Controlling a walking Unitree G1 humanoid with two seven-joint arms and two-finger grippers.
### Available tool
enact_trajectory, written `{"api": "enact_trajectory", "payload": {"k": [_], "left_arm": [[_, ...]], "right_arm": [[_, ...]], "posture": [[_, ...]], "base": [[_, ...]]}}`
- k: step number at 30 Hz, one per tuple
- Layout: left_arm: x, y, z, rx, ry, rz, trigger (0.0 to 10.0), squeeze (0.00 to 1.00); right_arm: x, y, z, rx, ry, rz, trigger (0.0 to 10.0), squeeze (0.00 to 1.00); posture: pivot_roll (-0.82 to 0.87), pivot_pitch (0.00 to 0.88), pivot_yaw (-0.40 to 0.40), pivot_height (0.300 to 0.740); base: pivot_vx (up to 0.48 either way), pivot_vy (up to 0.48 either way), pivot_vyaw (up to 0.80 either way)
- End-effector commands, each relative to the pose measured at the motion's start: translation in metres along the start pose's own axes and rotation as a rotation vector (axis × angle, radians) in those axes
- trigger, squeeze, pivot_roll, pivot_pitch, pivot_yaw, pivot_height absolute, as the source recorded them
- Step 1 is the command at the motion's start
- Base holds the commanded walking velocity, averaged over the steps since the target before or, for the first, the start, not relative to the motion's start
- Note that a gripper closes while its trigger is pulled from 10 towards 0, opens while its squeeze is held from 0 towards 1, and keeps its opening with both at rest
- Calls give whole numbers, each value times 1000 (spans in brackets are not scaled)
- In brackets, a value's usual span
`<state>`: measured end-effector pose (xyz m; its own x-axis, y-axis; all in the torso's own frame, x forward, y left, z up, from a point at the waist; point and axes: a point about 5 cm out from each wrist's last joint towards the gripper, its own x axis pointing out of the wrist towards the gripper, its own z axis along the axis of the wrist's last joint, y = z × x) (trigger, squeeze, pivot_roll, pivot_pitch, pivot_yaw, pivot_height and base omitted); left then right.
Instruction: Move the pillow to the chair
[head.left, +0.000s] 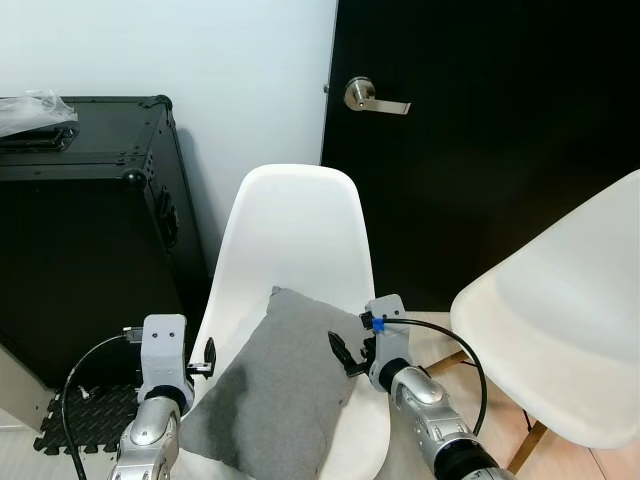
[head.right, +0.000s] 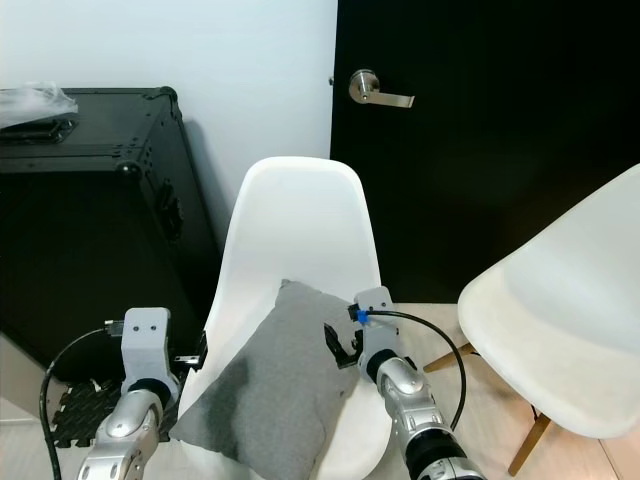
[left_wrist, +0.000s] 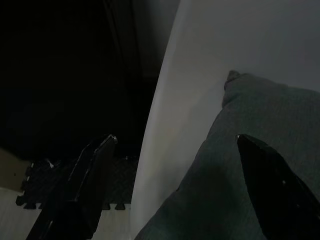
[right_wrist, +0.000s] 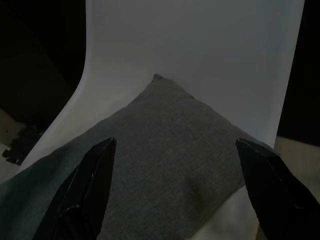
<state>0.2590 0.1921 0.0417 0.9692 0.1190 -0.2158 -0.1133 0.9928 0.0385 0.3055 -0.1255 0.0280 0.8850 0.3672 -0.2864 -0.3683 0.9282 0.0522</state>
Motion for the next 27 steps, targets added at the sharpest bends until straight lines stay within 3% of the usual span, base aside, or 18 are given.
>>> {"api": "enact_trajectory", "payload": {"k": [1,27], "left_arm": [[0,-2,-4,-4,14,0,10000,0],[-1,-7,-7,11,22,-29,10000,0]], "right_arm": [[-2,-4,-3,9,11,-13,10000,0],[-4,-7,-6,9,19,-18,10000,0]], "posture": [[85,88,-70,740],[76,80,-68,740]], "base": [[0,0,-800],[0,0,-800]]}}
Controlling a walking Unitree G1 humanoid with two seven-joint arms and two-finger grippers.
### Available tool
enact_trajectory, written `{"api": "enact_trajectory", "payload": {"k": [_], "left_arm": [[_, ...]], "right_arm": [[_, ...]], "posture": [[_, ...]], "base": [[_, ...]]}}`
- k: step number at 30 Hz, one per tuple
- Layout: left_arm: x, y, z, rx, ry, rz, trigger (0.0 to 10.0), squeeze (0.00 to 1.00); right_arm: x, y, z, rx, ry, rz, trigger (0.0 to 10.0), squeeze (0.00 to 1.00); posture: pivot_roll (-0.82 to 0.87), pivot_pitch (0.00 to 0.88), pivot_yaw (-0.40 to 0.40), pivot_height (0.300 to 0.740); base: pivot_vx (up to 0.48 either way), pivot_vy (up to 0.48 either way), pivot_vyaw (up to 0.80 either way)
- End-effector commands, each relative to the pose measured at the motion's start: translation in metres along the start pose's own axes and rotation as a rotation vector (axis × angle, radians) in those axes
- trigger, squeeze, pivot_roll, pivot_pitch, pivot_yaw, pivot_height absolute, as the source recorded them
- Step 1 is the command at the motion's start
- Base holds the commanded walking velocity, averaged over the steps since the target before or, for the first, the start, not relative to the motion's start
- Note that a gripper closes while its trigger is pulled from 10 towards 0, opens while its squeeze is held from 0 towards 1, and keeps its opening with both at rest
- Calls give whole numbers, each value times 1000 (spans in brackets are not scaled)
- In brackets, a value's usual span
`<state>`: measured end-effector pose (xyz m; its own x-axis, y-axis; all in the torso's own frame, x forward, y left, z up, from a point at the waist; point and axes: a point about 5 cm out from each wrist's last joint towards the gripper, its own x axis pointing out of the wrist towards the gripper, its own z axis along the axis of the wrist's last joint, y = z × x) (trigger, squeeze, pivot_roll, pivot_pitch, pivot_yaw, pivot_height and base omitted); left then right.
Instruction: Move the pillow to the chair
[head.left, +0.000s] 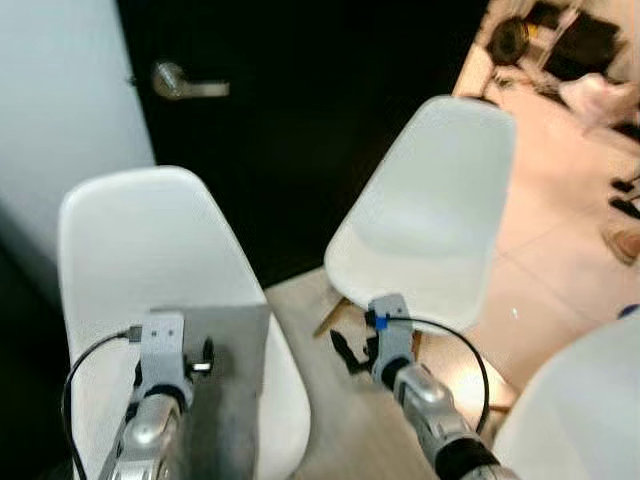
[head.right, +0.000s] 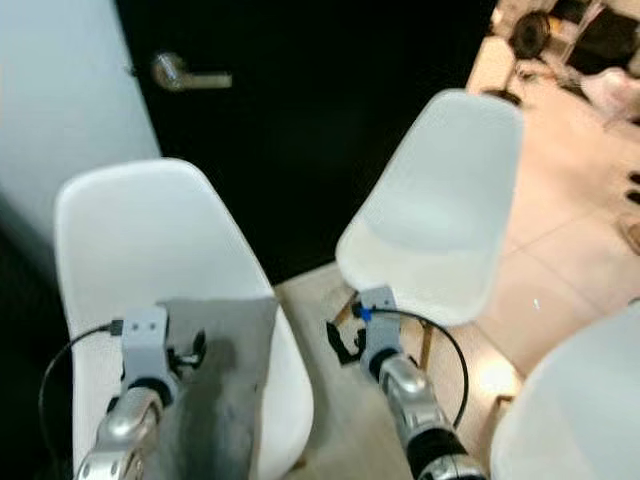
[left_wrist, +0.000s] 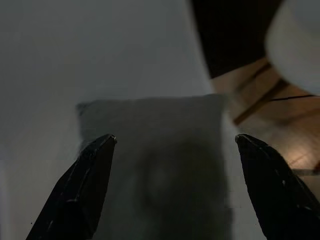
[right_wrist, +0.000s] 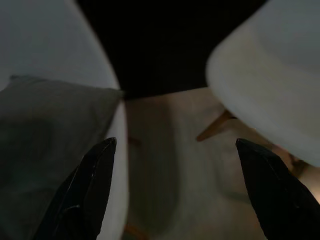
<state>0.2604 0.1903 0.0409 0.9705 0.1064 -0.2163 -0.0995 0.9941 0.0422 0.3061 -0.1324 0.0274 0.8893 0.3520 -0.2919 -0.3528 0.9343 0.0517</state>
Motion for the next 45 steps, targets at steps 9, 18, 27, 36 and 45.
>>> {"api": "enact_trajectory", "payload": {"k": [9,18,27,36,45], "left_arm": [[-2,-7,-9,3,28,-25,10000,0],[-1,-6,-10,21,35,-11,10000,0],[3,2,-17,31,90,31,10000,0],[6,2,-12,15,45,22,10000,0],[11,3,-15,-21,61,8,10000,0]], "right_arm": [[-4,-2,-7,-1,17,-2,10000,0],[-4,-4,-6,-4,19,-6,10000,0],[-8,-10,-14,-10,64,-50,10000,0],[-9,-14,-18,-18,106,-85,10000,0],[-17,-26,-33,6,188,-189,10000,0]], "posture": [[71,71,-69,740],[67,72,-66,740],[67,77,-68,740],[71,77,-66,740],[74,72,-57,740]], "base": [[0,0,-800],[0,0,-800],[0,0,-800],[0,0,-800],[0,0,-800]]}}
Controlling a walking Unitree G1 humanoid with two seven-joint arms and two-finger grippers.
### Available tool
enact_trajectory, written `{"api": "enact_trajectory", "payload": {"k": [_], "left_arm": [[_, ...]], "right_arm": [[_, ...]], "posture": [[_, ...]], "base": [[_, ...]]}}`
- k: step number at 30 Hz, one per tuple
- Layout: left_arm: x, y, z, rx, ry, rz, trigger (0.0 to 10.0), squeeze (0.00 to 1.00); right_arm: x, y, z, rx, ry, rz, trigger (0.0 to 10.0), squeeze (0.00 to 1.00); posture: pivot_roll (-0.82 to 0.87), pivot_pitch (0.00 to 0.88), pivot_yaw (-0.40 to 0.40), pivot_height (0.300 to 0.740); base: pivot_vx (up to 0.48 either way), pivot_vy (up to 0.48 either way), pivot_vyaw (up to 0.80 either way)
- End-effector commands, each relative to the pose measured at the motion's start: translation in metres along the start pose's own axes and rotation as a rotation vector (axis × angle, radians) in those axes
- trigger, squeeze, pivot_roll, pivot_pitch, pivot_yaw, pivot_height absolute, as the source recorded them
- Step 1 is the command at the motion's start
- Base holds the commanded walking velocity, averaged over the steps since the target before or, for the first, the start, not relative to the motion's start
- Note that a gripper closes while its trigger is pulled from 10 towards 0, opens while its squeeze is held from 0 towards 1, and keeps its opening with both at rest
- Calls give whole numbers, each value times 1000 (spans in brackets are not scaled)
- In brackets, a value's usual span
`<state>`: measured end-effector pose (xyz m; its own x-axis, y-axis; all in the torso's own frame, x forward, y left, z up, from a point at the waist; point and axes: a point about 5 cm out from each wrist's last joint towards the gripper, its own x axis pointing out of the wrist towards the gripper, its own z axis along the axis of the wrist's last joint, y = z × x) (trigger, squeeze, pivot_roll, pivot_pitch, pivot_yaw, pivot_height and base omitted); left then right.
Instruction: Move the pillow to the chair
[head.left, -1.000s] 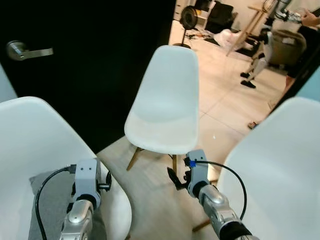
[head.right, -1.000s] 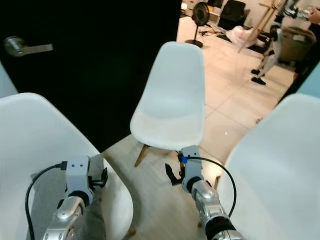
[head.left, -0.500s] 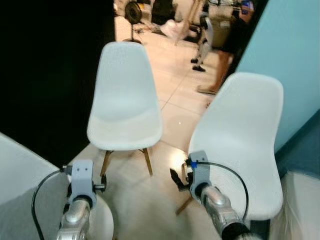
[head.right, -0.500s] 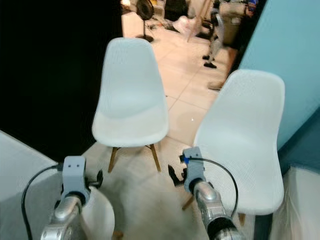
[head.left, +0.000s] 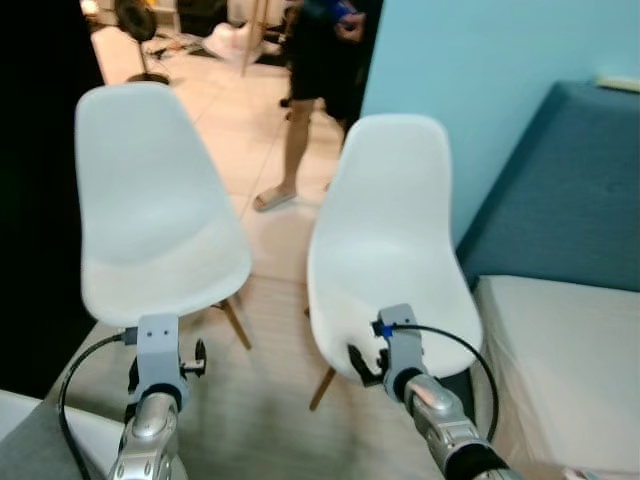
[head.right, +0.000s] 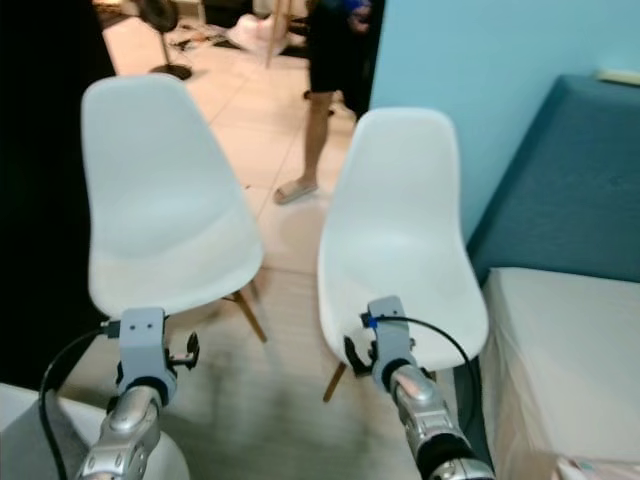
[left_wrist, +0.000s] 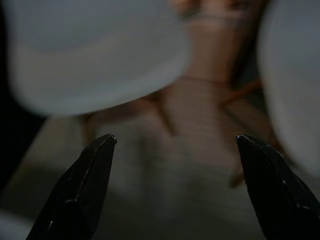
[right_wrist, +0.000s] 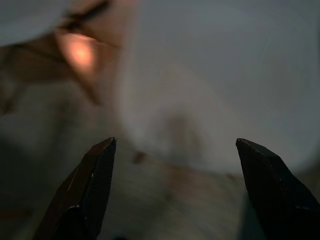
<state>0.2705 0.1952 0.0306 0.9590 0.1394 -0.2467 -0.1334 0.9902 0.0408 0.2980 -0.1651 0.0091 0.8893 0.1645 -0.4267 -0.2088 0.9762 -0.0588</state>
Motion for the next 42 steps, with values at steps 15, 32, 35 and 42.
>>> {"api": "enact_trajectory", "payload": {"k": [15,32,35,42], "left_arm": [[12,2,2,122,59,-66,10000,0],[11,-13,-14,46,117,-69,10000,0],[8,-9,-17,56,103,-45,10000,0],[6,-14,-11,57,67,-23,10000,0]], "right_arm": [[-4,9,-22,203,56,-68,10000,0],[-2,1,-4,138,-18,-38,10000,0],[-4,7,-9,103,-11,-18,10000,0],[-5,2,-9,80,-13,6,10000,0]], "posture": [[83,96,-10,740],[-15,100,-15,740],[-16,102,-50,740],[11,89,-49,740]], "base": [[0,0,-800],[0,0,-800],[0,0,-800],[0,0,-800]]}}
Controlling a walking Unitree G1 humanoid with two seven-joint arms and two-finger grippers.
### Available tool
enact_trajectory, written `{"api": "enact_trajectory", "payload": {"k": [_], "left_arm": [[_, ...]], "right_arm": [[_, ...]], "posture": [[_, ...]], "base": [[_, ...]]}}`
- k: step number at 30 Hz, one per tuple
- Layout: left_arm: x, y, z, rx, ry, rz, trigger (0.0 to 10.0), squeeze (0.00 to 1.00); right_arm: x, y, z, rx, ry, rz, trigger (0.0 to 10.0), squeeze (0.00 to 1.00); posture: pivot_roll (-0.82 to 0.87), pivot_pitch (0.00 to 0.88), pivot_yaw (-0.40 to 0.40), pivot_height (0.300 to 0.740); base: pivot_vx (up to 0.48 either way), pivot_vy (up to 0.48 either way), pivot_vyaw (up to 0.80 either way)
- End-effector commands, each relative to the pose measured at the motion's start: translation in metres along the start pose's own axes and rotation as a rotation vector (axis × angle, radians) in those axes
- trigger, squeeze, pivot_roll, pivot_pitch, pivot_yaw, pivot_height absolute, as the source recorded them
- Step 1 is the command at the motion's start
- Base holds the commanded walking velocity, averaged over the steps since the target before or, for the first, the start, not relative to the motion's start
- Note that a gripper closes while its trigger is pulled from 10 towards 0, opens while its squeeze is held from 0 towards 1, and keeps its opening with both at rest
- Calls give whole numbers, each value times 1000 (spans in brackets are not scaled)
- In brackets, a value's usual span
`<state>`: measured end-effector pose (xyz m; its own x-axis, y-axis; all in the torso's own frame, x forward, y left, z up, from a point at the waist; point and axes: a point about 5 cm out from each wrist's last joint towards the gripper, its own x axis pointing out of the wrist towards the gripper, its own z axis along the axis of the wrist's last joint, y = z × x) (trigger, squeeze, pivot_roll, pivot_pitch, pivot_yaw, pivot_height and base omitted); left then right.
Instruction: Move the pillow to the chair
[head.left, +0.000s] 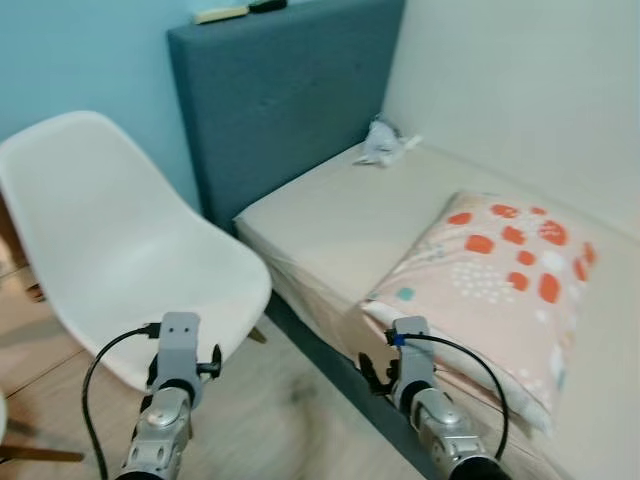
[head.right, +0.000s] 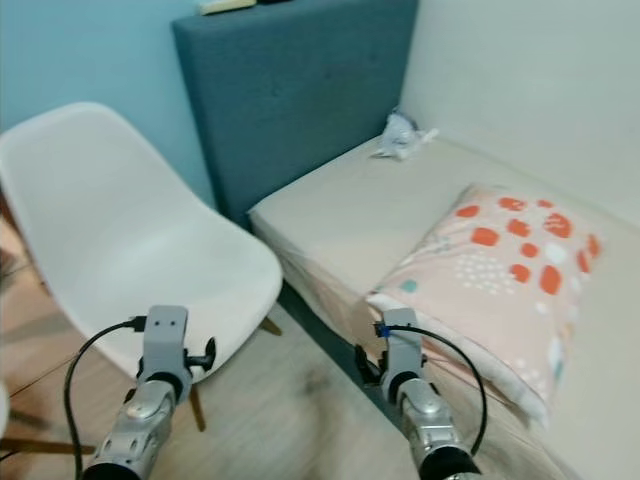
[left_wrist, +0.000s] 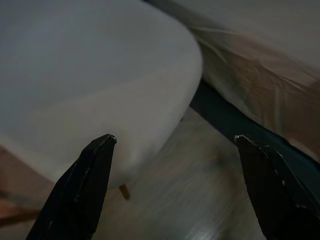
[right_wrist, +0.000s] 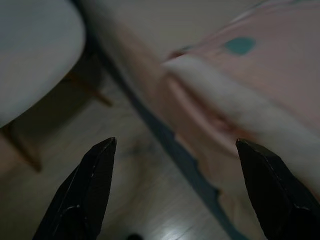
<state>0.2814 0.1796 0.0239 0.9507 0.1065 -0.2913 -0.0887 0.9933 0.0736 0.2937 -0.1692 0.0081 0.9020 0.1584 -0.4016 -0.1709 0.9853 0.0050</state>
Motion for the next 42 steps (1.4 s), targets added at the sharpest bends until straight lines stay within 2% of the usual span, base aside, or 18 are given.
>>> {"api": "enact_trajectory", "payload": {"k": [1,5,6,7,8,10,14,16,17,20,24,28,29,31,34,42], "left_arm": [[-3,-1,-6,2,25,4,10000,0],[1,-7,-3,-14,28,-29,10000,0],[3,-8,-8,29,49,-41,10000,0],[4,-8,-9,44,56,-38,10000,0],[4,-9,-5,12,42,-26,10000,0],[3,-10,-1,4,24,-31,10000,0],[3,-11,0,9,20,-38,10000,0],[1,-14,0,-40,26,-41,10000,0],[1,-17,4,-59,13,-60,10000,0],[1,-22,0,-36,6,-88,10000,0],[0,-18,-5,-21,51,-45,10000,0],[0,-15,-1,-7,24,-36,10000,0],[0,-14,4,-34,-10,-47,10000,0],[0,-14,6,-42,-17,-49,10000,0],[0,-11,9,-113,-22,-72,10000,0],[1,-14,14,-103,-42,-72,10000,0]], "right_arm": [[0,0,1,18,-14,18,10000,0],[1,-5,17,-22,-66,21,10000,0],[1,-6,18,-4,-70,12,10000,0],[1,-6,17,2,-69,13,10000,0],[-1,-5,15,-34,-70,37,10000,0],[-3,-3,12,-38,-72,42,10000,0],[-4,-2,7,13,-61,26,10000,0],[-5,-2,3,25,-43,24,10000,0],[-4,-1,6,18,-50,35,10000,0],[-4,-2,3,26,-43,12,10000,0],[-5,-1,4,42,-51,9,10000,0],[-5,2,8,44,-70,23,10000,0],[-3,4,12,45,-77,31,10000,0],[-2,4,13,46,-79,33,10000,0],[3,10,25,40,-106,74,10000,0],[2,9,31,25,-136,80,10000,0]], "posture": [[-6,99,-20,740],[-37,102,-32,740],[-45,114,-34,740],[-45,114,-34,740],[-39,98,-27,740],[-42,94,-34,740],[-26,115,-45,740],[-35,103,-21,740],[-45,129,-17,740],[-51,119,-15,740],[-38,120,-26,740],[-32,119,-28,740],[-32,115,-32,740],[-32,114,-32,740],[-40,105,-29,740],[-53,100,-30,740]], "base": [[0,0,-800],[0,0,-800],[0,0,-800],[0,0,-800],[0,0,-800],[0,0,-800],[0,0,-800],[0,0,-800],[0,0,-800],[0,0,-800],[0,0,-800],[0,0,-800],[0,0,-800],[0,0,-800],[0,0,0],[225,0,0]]}}
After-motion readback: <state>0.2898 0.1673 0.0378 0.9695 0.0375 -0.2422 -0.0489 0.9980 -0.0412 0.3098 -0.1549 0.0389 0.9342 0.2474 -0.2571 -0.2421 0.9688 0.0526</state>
